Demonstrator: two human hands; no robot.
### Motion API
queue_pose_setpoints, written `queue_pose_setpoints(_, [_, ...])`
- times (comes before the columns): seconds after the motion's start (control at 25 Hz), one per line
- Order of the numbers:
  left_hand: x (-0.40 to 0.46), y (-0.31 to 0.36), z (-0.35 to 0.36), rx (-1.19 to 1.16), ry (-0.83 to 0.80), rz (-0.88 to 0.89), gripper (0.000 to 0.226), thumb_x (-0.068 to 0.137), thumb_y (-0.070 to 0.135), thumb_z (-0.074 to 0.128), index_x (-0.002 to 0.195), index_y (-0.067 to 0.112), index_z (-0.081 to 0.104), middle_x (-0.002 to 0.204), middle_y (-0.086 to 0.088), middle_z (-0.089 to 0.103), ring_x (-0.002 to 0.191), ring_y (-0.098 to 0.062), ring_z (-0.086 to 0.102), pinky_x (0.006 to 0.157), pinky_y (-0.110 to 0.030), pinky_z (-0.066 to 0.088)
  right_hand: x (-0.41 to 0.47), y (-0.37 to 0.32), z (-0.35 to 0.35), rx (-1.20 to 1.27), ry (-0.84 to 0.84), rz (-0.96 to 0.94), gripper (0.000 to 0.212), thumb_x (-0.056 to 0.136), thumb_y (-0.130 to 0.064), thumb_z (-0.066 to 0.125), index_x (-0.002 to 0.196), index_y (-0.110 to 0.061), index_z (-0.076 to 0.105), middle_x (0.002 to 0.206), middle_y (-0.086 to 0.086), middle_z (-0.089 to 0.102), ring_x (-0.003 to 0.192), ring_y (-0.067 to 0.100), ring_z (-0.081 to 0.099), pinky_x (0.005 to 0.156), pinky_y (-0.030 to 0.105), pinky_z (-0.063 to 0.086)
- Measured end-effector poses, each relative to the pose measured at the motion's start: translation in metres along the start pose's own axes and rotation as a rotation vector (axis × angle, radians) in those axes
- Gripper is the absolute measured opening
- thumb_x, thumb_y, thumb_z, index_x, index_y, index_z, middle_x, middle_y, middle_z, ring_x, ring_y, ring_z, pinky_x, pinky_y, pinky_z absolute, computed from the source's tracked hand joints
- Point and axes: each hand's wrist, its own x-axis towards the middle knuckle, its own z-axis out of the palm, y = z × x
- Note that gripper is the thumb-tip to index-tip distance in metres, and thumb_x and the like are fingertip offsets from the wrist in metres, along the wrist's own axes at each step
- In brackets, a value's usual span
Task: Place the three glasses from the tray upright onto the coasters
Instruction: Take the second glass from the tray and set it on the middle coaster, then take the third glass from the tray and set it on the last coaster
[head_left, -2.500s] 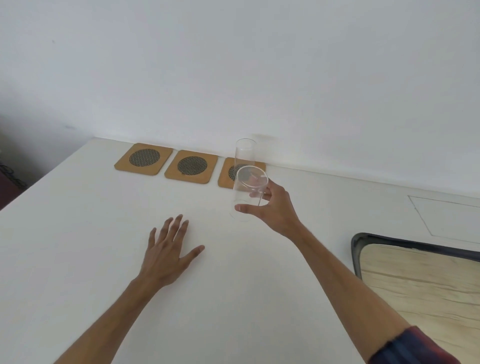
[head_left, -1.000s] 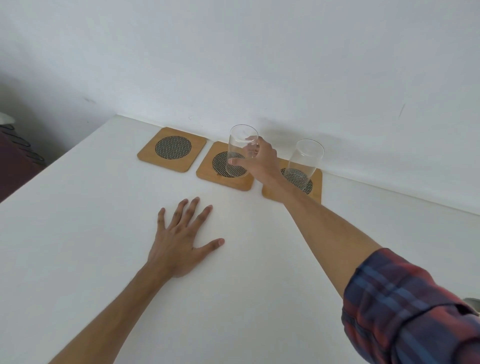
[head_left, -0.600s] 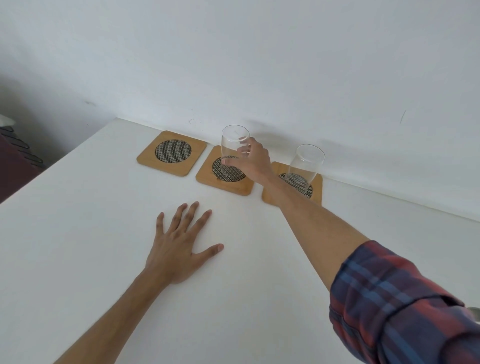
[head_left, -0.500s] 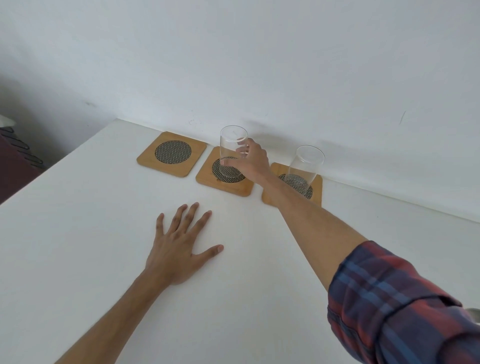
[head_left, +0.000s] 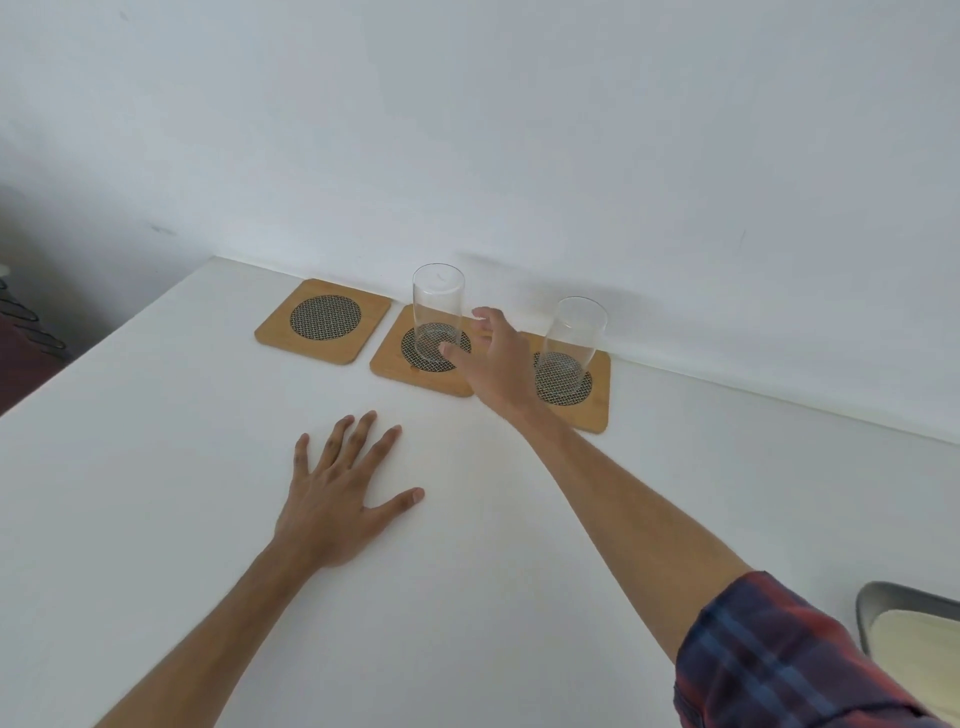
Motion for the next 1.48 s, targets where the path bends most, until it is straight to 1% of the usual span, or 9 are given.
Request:
queue_pose_setpoints(0.16, [-0.002, 0.001, -0.003, -0.040, -0.002, 0.006, 0.088, 0.074, 0.089, 0.010, 0.151, 0.046, 0.008, 0.165, 0.010, 0.003, 0.150, -0.013, -0.005, 0.119, -0.053, -0.006, -0.045, -0.004, -0.033, 0.106, 0.043, -0.067, 0.026, 0.082, -0.028, 0.076, 0.104, -0.017, 0.068, 0.094, -0.006, 0.074, 0.088, 0.004, 0.070, 0.086, 0.033, 0.057])
queue_pose_setpoints(0.32, [-0.005, 0.004, -0.007, -0.062, -0.017, 0.002, 0.082, 0.081, 0.080, 0.016, 0.152, 0.040, 0.015, 0.165, 0.007, 0.006, 0.151, -0.013, -0.002, 0.119, -0.050, -0.005, -0.090, -0.002, -0.071, 0.140, 0.026, -0.046, 0.014, 0.083, -0.025, 0.075, 0.095, -0.019, 0.071, 0.086, -0.008, 0.075, 0.080, 0.004, 0.072, 0.078, 0.022, 0.056])
queue_pose_setpoints(0.48, [-0.022, 0.015, -0.010, -0.106, 0.148, -0.020, 0.058, 0.094, 0.051, 0.050, 0.141, 0.017, 0.047, 0.156, -0.006, 0.037, 0.146, -0.023, 0.028, 0.118, -0.045, 0.021, -0.145, 0.011, -0.122, 0.086, 0.047, -0.042, 0.013, 0.084, -0.028, 0.075, 0.094, -0.019, 0.072, 0.082, -0.008, 0.075, 0.076, 0.008, 0.073, 0.074, 0.022, 0.057])
queue_pose_setpoints(0.64, [-0.061, 0.055, 0.000, -0.140, 0.234, -0.061, 0.038, 0.090, 0.024, 0.065, 0.123, 0.005, 0.063, 0.140, -0.017, 0.055, 0.133, -0.033, 0.048, 0.108, -0.050, 0.037, -0.206, 0.036, -0.189, -0.018, 0.099, -0.027, 0.013, 0.084, -0.033, 0.076, 0.094, -0.025, 0.072, 0.076, -0.010, 0.074, 0.071, 0.005, 0.072, 0.070, 0.021, 0.057])
queue_pose_setpoints(0.8, [-0.109, 0.131, 0.008, -0.227, 0.239, -0.046, 0.023, 0.083, 0.025, 0.074, 0.103, 0.013, 0.072, 0.122, -0.004, 0.069, 0.105, -0.029, 0.067, 0.083, -0.043, 0.053, -0.266, 0.068, -0.259, -0.072, 0.171, 0.046, 0.009, 0.084, -0.034, 0.075, 0.091, -0.033, 0.070, 0.078, -0.019, 0.073, 0.070, 0.005, 0.070, 0.068, 0.021, 0.054])
queue_pose_setpoints(0.96, [-0.141, 0.219, 0.004, -0.321, 0.241, 0.025, 0.016, 0.086, 0.034, 0.069, 0.098, 0.025, 0.069, 0.110, 0.009, 0.070, 0.061, -0.015, 0.062, 0.066, -0.030, 0.042, -0.327, 0.099, -0.327, -0.149, 0.213, 0.117, 0.009, 0.085, -0.032, 0.075, 0.093, -0.032, 0.070, 0.079, -0.023, 0.071, 0.072, 0.004, 0.069, 0.071, 0.027, 0.055])
queue_pose_setpoints(1.04, [-0.152, 0.263, 0.001, -0.357, 0.235, 0.055, 0.015, 0.085, 0.035, 0.070, 0.098, 0.027, 0.068, 0.110, 0.010, 0.070, 0.054, -0.012, 0.057, 0.066, -0.029, 0.039, -0.354, 0.114, -0.360, -0.196, 0.242, 0.154, 0.011, 0.085, -0.033, 0.074, 0.095, -0.031, 0.070, 0.077, -0.020, 0.072, 0.073, 0.002, 0.069, 0.073, 0.030, 0.057])
queue_pose_setpoints(1.28, [-0.185, 0.391, 0.021, -0.444, 0.199, 0.218, 0.015, 0.085, 0.034, 0.070, 0.098, 0.027, 0.068, 0.108, 0.013, 0.071, 0.077, -0.017, 0.069, 0.066, -0.028, 0.042, -0.423, 0.167, -0.461, -0.361, 0.346, 0.230, 0.016, 0.086, -0.037, 0.073, 0.100, -0.029, 0.070, 0.083, -0.018, 0.073, 0.081, -0.001, 0.069, 0.076, 0.034, 0.058])
queue_pose_setpoints(1.48, [-0.206, 0.476, 0.042, -0.498, 0.170, 0.343, 0.015, 0.085, 0.029, 0.073, 0.099, 0.025, 0.070, 0.112, 0.010, 0.070, 0.092, -0.013, 0.067, 0.072, -0.029, 0.051, -0.461, 0.217, -0.536, -0.524, 0.493, 0.303, 0.027, 0.087, -0.036, 0.073, 0.111, -0.023, 0.071, 0.106, -0.009, 0.073, 0.098, 0.014, 0.070, 0.080, 0.033, 0.053])
